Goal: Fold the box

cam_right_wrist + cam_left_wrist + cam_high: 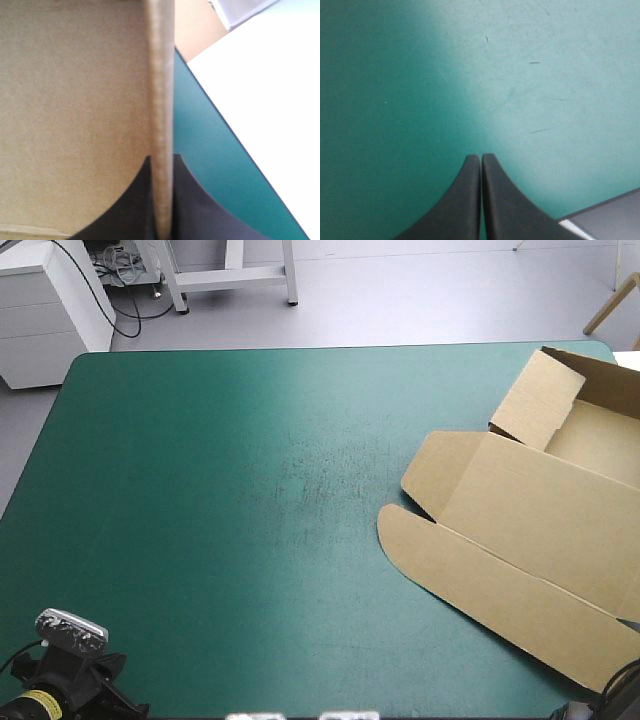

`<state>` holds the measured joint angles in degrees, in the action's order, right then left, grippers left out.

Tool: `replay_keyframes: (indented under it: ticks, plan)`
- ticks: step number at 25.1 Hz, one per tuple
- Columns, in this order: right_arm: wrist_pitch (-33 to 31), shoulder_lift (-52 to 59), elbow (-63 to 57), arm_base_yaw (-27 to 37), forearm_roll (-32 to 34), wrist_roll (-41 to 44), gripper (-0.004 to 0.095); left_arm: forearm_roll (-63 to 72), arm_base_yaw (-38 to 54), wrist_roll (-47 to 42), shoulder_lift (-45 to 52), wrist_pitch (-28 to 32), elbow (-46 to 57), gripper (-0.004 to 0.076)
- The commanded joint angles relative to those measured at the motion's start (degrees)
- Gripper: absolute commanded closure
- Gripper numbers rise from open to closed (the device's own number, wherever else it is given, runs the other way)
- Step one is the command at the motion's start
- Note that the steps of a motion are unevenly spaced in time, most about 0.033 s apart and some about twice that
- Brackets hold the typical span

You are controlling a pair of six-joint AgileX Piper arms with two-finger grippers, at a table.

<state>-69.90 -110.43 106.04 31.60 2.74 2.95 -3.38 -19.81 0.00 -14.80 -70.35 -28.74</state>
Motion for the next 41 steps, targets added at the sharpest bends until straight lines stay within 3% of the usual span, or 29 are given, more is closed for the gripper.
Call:
replay_keyframes:
  ticks: [1, 3, 8, 11, 21, 26, 28, 30, 31, 32, 41]
  plan:
    - [0.9, 3.3, 1.9, 2.4, -0.8, 0.2, 0.0918, 0.4, -0.2, -0.3, -0.7, 2.5, -1.4, 0.0734]
    - [0.9, 3.3, 1.8, 2.4, -0.5, 0.2, 0.0866, 0.4, -0.2, -0.3, -0.7, 2.5, -1.4, 0.0734]
    - [0.9, 3.3, 0.3, 2.4, -1.2, -0.1, 0.0548, 0.4, -0.2, -0.3, -0.7, 2.5, -1.4, 0.0734]
    - [0.9, 3.3, -0.5, 2.4, 0.3, -0.6, 0.0486, 0.4, -0.2, -0.3, -0.7, 2.5, -1.4, 0.0734]
    - [0.9, 8.2, -2.3, 2.4, 0.6, -1.0, 0.0487, -0.1, -0.2, -0.3, -0.7, 2.5, -1.4, 0.0734]
    - [0.9, 17.3, -4.6, 2.4, -1.3, -7.5, 0.0495, -0.1, -0.2, -0.3, -0.7, 2.5, -1.4, 0.0734]
    - [0.9, 23.0, -7.5, 2.4, -1.7, -9.3, 0.0538, -0.1, -0.2, -0.3, -0.7, 2.5, -1.4, 0.0734]
    - [0.9, 29.2, -11.8, 2.4, -3.5, -9.5, 0.0692, -0.1, -0.2, -0.3, -0.7, 2.5, -1.4, 0.0734]
    - [0.9, 34.0, -15.6, 2.3, -5.9, -11.7, 0.0852, -0.1, -0.2, -0.3, -0.7, 2.5, -1.4, 0.0734]
    - [0.9, 38.4, -19.4, 1.5, -7.8, -12.7, 0.0919, -0.1, -0.2, -0.3, -0.7, 2.5, -1.4, 0.0734]
    - [2.2, 64.2, -44.5, -13.2, -9.3, -12.8, 0.091, -0.1, -0.2, -0.3, -0.7, 2.5, -1.4, 0.0734]
